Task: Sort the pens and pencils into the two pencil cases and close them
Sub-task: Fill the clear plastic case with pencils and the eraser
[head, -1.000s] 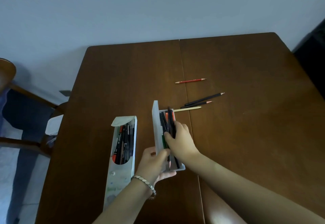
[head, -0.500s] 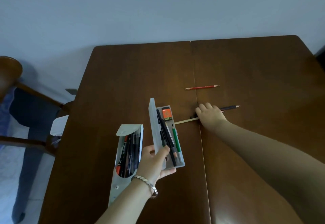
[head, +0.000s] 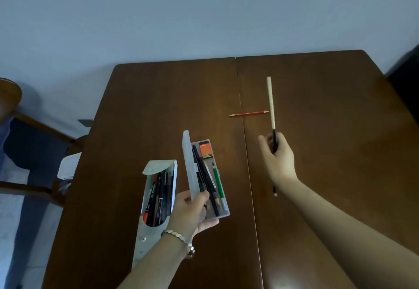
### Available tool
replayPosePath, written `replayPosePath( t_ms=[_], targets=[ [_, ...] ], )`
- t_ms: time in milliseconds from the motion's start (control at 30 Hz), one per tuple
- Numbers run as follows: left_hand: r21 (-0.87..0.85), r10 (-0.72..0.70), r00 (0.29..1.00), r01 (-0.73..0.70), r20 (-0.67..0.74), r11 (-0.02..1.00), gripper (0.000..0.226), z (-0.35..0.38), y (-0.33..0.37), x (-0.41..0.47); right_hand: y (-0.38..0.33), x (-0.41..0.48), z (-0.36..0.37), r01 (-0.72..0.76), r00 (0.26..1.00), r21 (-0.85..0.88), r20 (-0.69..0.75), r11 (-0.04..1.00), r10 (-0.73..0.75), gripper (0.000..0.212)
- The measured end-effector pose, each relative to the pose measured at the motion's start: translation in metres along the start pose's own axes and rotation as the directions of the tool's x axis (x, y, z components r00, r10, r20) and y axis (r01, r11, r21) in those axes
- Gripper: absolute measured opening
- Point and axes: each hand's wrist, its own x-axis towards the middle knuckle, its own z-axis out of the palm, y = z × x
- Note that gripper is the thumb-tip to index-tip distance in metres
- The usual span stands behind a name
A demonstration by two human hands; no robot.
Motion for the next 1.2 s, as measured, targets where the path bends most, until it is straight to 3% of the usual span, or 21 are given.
replayPosePath(
  t_ms=[67, 133, 467, 733, 800, 933, 1000, 1100, 1200],
  targets=[
    [0.052, 0.017, 1.000, -0.017, 0.003, 0.999, 0.011, -0.001, -0.005, -0.003, -0.002, -0.018, 0.000, -0.031, 0.993, 0.249, -0.101, 0.968, 0.057, 0.039],
    [0.088, 0.026, 1.000, -0.026, 0.002, 0.996, 0.023, -0.002, -0.009, -0.009, 0.004, -0.034, 0.002, -0.027, 0.980, 0.355, -0.173, 0.934, 0.094, 0.044],
    [0.144, 0.055, 0.998, -0.056, 0.008, 0.988, 0.031, -0.006, -0.022, -0.030, 0.042, -0.061, 0.000, -0.084, 0.986, 0.275, -0.113, 0.958, 0.119, 0.039],
    [0.140, 0.037, 0.999, -0.039, 0.020, 0.989, 0.028, -0.005, -0.025, -0.036, 0.024, -0.060, -0.005, -0.139, 0.987, 0.279, -0.038, 0.950, 0.155, 0.028],
    [0.152, 0.020, 1.000, -0.022, 0.014, 0.988, 0.024, -0.005, -0.026, -0.036, 0.004, -0.059, -0.004, -0.137, 0.988, 0.385, -0.011, 0.913, 0.153, 0.027],
    [0.136, -0.017, 1.000, 0.015, 0.009, 0.991, 0.026, 0.000, -0.028, -0.037, -0.042, -0.066, 0.004, -0.192, 0.981, 0.697, 0.137, 0.691, 0.135, 0.020],
    [0.129, -0.031, 0.999, 0.026, 0.041, 0.991, 0.021, 0.005, -0.028, -0.039, -0.051, -0.074, 0.012, -0.234, 0.969, 0.613, 0.213, 0.755, 0.127, 0.015],
    [0.120, -0.017, 0.996, 0.006, 0.089, 0.993, 0.014, 0.009, -0.025, -0.043, -0.046, -0.088, 0.025, -0.264, 0.949, 0.353, 0.260, 0.898, 0.177, 0.012],
    [0.077, -0.022, 0.993, 0.013, 0.117, 0.997, 0.012, 0.012, -0.020, -0.043, -0.036, -0.095, 0.031, -0.189, 0.944, 0.073, 0.289, 0.979, 0.161, 0.006]
  ],
)
